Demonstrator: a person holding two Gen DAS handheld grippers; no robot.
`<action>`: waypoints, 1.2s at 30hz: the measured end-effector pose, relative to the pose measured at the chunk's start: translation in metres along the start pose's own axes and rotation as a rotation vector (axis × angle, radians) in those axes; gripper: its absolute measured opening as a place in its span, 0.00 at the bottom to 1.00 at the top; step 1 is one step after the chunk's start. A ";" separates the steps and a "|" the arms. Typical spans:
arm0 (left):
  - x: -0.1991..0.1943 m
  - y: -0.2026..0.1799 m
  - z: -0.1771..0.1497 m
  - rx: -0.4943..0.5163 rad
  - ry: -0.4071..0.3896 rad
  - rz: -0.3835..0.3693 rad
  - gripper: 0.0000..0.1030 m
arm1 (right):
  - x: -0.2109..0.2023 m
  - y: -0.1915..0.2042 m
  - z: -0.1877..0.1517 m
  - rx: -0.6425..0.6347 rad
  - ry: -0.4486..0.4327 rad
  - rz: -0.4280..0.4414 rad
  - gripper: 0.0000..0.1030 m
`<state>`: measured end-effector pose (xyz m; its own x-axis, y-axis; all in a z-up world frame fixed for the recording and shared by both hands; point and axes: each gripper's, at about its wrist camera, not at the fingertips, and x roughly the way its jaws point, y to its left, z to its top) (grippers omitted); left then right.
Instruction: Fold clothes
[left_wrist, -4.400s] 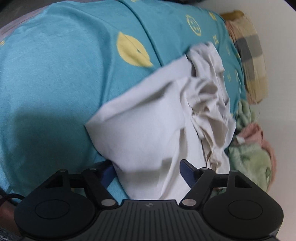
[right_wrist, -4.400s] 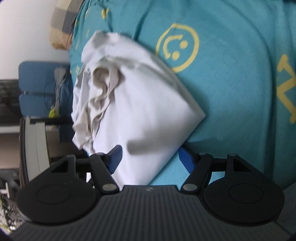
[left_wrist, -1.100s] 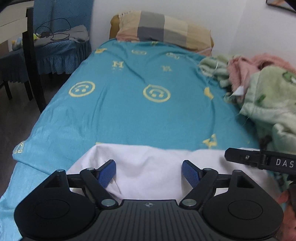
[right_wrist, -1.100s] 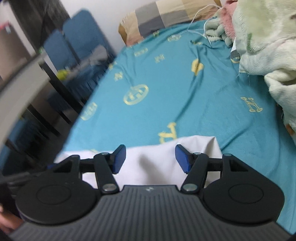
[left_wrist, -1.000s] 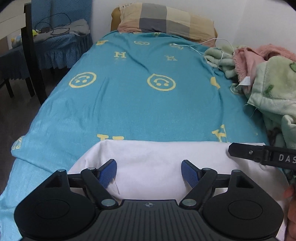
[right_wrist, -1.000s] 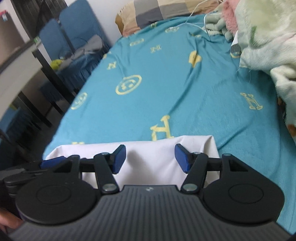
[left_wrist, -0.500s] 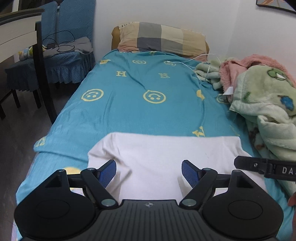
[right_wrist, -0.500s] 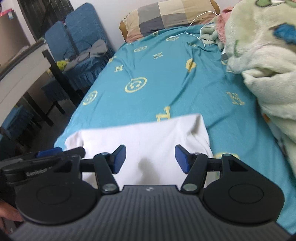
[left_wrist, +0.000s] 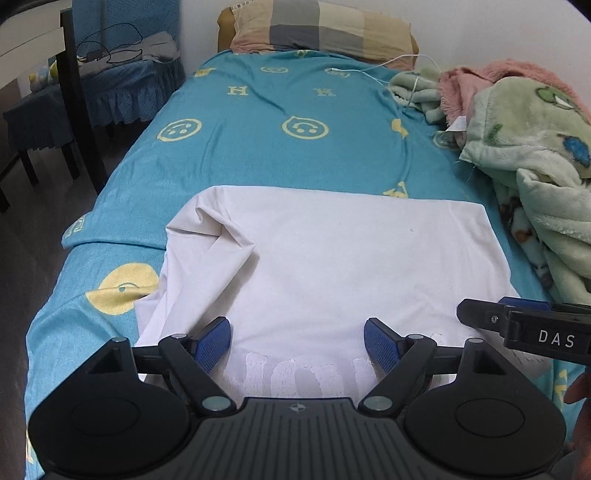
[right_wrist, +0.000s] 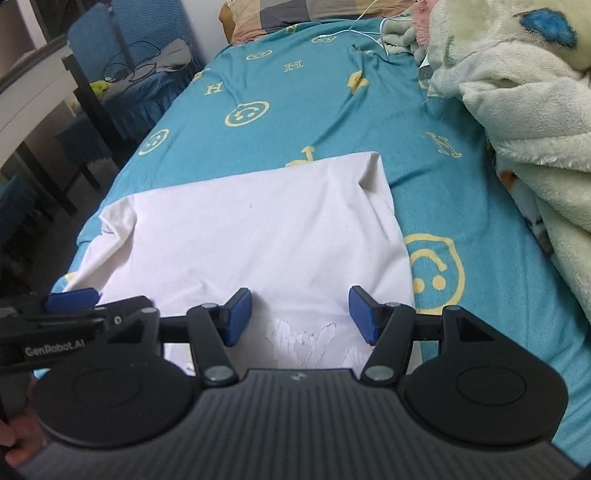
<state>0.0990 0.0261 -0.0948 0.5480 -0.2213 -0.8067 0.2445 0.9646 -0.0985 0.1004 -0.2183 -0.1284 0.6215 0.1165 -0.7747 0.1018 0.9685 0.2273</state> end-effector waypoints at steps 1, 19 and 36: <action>-0.001 0.001 0.000 -0.006 0.001 -0.002 0.79 | 0.000 -0.002 0.000 0.008 0.000 0.005 0.59; -0.027 0.050 -0.024 -0.369 0.186 -0.238 0.84 | -0.001 -0.012 0.001 0.084 0.015 0.037 0.59; -0.001 0.076 -0.047 -0.607 0.369 -0.290 0.85 | 0.000 -0.018 0.004 0.143 0.015 0.050 0.59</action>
<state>0.0797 0.1060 -0.1288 0.2004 -0.5184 -0.8314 -0.2031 0.8082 -0.5528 0.1017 -0.2368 -0.1298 0.6167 0.1682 -0.7690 0.1815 0.9202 0.3469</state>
